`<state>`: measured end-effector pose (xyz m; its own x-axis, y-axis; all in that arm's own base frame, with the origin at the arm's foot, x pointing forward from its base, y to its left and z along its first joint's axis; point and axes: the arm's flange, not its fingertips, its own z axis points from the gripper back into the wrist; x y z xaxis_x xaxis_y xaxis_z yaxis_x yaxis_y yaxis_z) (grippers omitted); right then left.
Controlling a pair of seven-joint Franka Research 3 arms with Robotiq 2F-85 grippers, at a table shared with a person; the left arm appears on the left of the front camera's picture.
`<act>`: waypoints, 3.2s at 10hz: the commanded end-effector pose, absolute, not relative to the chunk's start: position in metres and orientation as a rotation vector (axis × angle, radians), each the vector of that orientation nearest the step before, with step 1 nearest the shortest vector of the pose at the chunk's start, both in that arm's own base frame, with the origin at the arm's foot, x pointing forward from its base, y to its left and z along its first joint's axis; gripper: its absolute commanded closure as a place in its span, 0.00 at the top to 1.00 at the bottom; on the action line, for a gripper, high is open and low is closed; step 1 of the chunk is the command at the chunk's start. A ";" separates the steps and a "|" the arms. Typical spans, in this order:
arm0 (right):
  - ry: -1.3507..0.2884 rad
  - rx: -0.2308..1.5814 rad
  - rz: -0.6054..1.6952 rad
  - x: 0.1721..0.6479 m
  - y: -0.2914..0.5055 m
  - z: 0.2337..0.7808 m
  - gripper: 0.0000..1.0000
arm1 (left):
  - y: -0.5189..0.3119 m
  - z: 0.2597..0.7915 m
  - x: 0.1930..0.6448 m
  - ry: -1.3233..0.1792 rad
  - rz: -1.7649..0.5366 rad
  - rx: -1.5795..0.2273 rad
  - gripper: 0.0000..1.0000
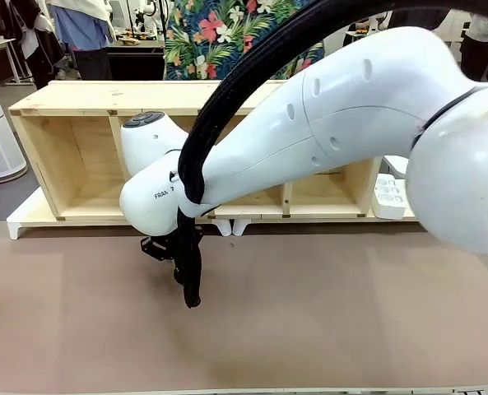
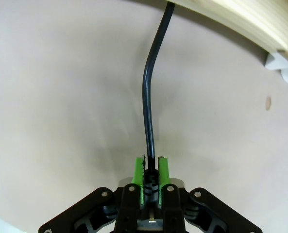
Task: Perform cable management.
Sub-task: Pull the grasped Power Cable to the location of the Power Strip.
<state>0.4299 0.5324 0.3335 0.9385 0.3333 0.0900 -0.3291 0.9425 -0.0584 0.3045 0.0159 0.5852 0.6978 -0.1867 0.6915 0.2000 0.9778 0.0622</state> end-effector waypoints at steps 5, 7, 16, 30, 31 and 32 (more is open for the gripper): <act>-0.186 -0.036 0.336 0.372 0.508 0.355 0.15 | 0.017 0.585 0.304 -0.764 -0.211 -0.022 1.00; -0.212 -0.044 0.345 0.355 0.502 0.361 0.15 | 0.017 0.585 0.304 -0.764 -0.211 -0.022 1.00; -0.323 -0.024 0.258 0.280 0.435 0.368 0.15 | 0.017 0.585 0.304 -0.764 -0.211 -0.022 1.00; -0.282 -0.111 0.337 0.229 0.428 0.365 0.15 | 0.017 0.585 0.304 -0.764 -0.211 -0.022 1.00; -0.305 -0.138 0.320 0.211 0.418 0.364 0.15 | 0.017 0.585 0.304 -0.764 -0.211 -0.022 1.00; -0.323 -0.161 0.297 0.202 0.409 0.365 0.15 | 0.017 0.585 0.304 -0.764 -0.211 -0.022 1.00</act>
<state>0.2160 0.4240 0.3582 0.8957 0.3536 0.2698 -0.3122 0.9319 -0.1848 0.3046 0.0160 0.5851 0.6980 -0.1865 0.6914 0.1999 0.9779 0.0620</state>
